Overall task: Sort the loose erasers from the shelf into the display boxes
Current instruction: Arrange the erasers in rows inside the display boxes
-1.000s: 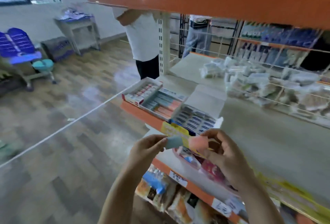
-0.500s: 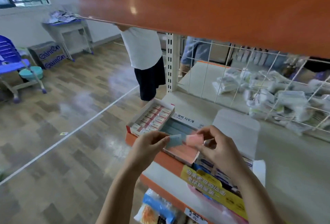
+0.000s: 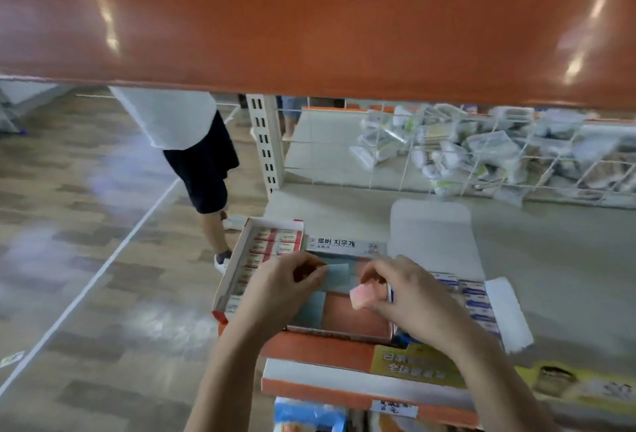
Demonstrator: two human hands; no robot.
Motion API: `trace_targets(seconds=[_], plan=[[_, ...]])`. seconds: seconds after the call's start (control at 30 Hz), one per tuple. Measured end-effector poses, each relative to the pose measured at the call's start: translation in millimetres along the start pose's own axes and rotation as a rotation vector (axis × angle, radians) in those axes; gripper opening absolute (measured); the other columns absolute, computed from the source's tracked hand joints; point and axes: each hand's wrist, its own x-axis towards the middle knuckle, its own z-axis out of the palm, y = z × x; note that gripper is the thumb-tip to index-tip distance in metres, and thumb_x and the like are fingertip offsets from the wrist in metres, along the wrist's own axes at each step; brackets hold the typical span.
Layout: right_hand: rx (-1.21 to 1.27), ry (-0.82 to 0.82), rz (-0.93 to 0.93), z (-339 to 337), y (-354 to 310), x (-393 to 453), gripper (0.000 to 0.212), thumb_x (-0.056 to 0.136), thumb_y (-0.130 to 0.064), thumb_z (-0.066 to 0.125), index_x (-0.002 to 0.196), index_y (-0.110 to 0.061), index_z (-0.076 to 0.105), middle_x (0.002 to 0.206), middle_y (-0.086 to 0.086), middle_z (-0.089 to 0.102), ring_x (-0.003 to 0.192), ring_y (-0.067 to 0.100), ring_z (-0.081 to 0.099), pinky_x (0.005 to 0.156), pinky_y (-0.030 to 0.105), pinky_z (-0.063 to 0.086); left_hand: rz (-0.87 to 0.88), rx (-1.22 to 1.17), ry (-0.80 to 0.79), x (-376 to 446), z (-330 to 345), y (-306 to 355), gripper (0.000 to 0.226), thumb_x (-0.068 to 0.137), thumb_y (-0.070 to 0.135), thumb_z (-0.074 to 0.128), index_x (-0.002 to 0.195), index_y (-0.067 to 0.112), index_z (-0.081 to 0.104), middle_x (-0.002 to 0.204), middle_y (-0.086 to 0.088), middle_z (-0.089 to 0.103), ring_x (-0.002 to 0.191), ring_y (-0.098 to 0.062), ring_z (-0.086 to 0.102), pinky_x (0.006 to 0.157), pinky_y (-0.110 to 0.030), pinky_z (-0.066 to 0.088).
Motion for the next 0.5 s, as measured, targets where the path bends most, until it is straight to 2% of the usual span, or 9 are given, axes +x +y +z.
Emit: trace_targets(seconds=[0.1, 0.17, 0.3, 0.5], plan=[[-0.035, 0.021, 0.046, 6, -2, -7, 0.021, 0.083, -0.028, 0.067, 0.101, -0.029, 0.057, 0.083, -0.017, 0.037, 0.078, -0.002, 0.041, 0.065, 0.012, 0.034, 0.061, 0.001, -0.063, 7, 1, -3, 0.01, 0.089, 0.035, 0.058, 0.096, 0.033, 0.064, 0.085, 0.022, 0.061, 0.08, 0.01, 0.055, 0.066, -0.004, 0.042], [-0.043, 0.032, 0.074, 9, -3, -11, 0.02, 0.083, -0.027, 0.066, 0.101, -0.026, 0.057, 0.088, -0.016, 0.042, 0.081, -0.002, 0.043, 0.068, 0.011, 0.034, 0.081, 0.012, -0.11, 10, 3, -4, 0.01, 0.09, 0.034, 0.057, 0.097, 0.034, 0.063, 0.083, 0.024, 0.059, 0.079, 0.01, 0.054, 0.065, -0.002, 0.041], [-0.098, 0.074, 0.052, 14, 1, -15, 0.021, 0.082, -0.024, 0.068, 0.101, -0.022, 0.058, 0.098, -0.008, 0.051, 0.093, 0.007, 0.048, 0.077, 0.016, 0.034, 0.111, 0.044, -0.108, 14, 8, -9, 0.01, 0.088, 0.034, 0.06, 0.095, 0.033, 0.067, 0.082, 0.02, 0.064, 0.079, 0.006, 0.057, 0.064, -0.007, 0.041], [-0.192, 0.139, -0.005, 24, 4, -16, 0.022, 0.074, -0.015, 0.074, 0.09, -0.016, 0.059, 0.091, -0.004, 0.06, 0.091, 0.013, 0.052, 0.076, 0.022, 0.035, 0.119, 0.095, -0.098, 17, 4, -12, 0.005, 0.089, 0.033, 0.058, 0.091, 0.035, 0.062, 0.083, 0.02, 0.063, 0.08, 0.003, 0.057, 0.066, -0.012, 0.043]])
